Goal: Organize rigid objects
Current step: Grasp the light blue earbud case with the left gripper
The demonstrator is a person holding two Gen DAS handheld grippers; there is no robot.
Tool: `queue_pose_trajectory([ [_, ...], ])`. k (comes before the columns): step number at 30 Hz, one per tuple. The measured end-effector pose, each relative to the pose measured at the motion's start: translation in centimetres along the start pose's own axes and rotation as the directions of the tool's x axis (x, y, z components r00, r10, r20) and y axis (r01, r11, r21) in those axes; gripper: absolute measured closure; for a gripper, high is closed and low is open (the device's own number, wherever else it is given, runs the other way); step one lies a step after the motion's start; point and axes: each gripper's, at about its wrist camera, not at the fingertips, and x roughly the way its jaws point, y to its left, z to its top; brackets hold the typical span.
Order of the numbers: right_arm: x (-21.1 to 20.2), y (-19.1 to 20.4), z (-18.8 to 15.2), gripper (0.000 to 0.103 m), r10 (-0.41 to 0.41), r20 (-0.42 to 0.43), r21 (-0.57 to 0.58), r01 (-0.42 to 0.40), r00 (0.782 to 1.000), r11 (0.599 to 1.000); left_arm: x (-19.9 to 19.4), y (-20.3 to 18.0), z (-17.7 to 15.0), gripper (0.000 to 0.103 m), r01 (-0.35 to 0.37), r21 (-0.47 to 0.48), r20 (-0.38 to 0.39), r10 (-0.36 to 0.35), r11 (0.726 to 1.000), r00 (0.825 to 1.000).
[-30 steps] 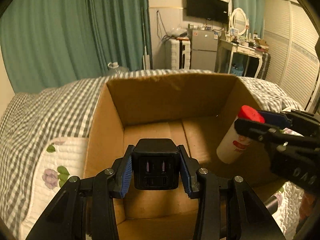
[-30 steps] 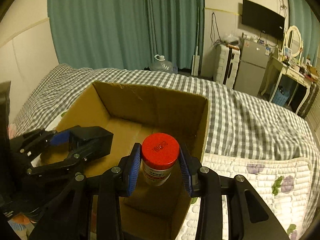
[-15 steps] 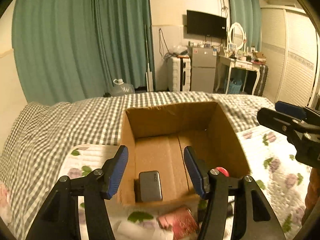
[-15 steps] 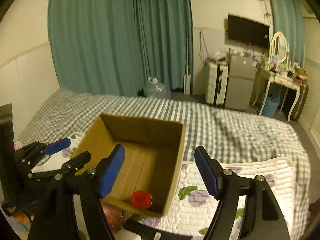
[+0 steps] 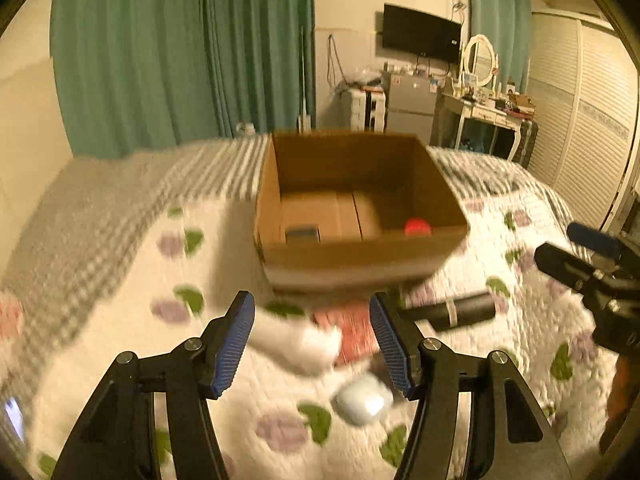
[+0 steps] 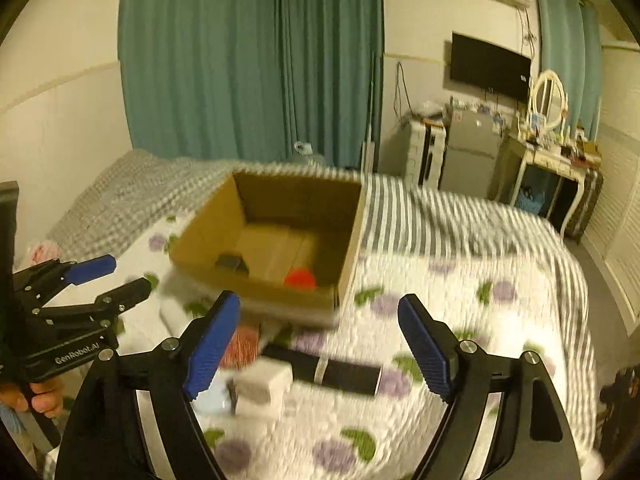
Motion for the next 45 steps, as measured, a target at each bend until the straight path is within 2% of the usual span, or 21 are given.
queue_pose_trajectory([
  [5, 2.9, 0.2, -4.7, 0.022, -0.02, -0.109, -0.001, 0.02, 0.994, 1.0, 2.6, -1.3, -4.0, 0.04, 0.001, 0.022, -0.069, 0.0, 1.0, 0.998],
  [9, 4.4, -0.3, -6.6, 0.022, -0.008, -0.169, 0.023, 0.012, 0.986, 1.0, 5.1, -2.3, -6.9, 0.04, 0.038, 0.067, -0.156, -0.027, 0.997, 0.987],
  [12, 4.8, -0.7, -7.0, 0.022, 0.0, -0.178, 0.046, 0.009, 0.984, 0.999, 6.5, -3.0, -8.3, 0.04, 0.077, 0.084, -0.221, -0.057, 0.993, 0.974],
  [18, 5.9, -1.2, -7.1, 0.022, 0.02, -0.206, 0.081, -0.003, 0.978, 0.997, 8.4, -4.0, -8.9, 0.04, 0.114, 0.113, -0.279, -0.078, 0.987, 0.957],
  [21, 6.3, -1.3, -7.1, 0.022, 0.03, -0.217, 0.091, -0.01, 0.976, 0.996, 9.7, -4.7, -8.8, 0.04, 0.104, 0.145, -0.303, -0.056, 0.984, 0.951],
  [25, 6.7, -1.1, -7.2, 0.022, 0.029, -0.227, 0.088, -0.009, 0.973, 0.996, 10.4, -5.2, -8.4, 0.04, 0.097, 0.171, -0.28, -0.046, 0.98, 0.959],
  [27, 6.8, -1.0, -7.3, 0.022, 0.022, -0.23, 0.082, -0.003, 0.973, 0.997, 10.0, -5.0, -8.3, 0.045, 0.108, 0.162, -0.265, -0.062, 0.981, 0.962],
  [32, 6.4, -0.8, -7.3, 0.022, 0.002, -0.214, 0.069, 0.013, 0.977, 0.998, 7.7, -3.6, -7.4, 0.046, 0.097, 0.116, -0.194, -0.074, 0.988, 0.978],
  [36, 6.0, 0.0, -7.2, 0.022, -0.025, -0.2, 0.03, 0.031, 0.98, 0.999, 6.1, -1.8, -6.3, 0.046, 0.056, 0.068, -0.141, -0.046, 0.996, 0.989],
  [45, 7.3, 4.1, -7.8, 0.022, -0.02, -0.233, -0.037, 0.011, 0.972, 0.999, 5.3, 1.6, -4.9, 0.046, 0.007, -0.025, -0.108, -0.009, 1.0, 0.994],
])
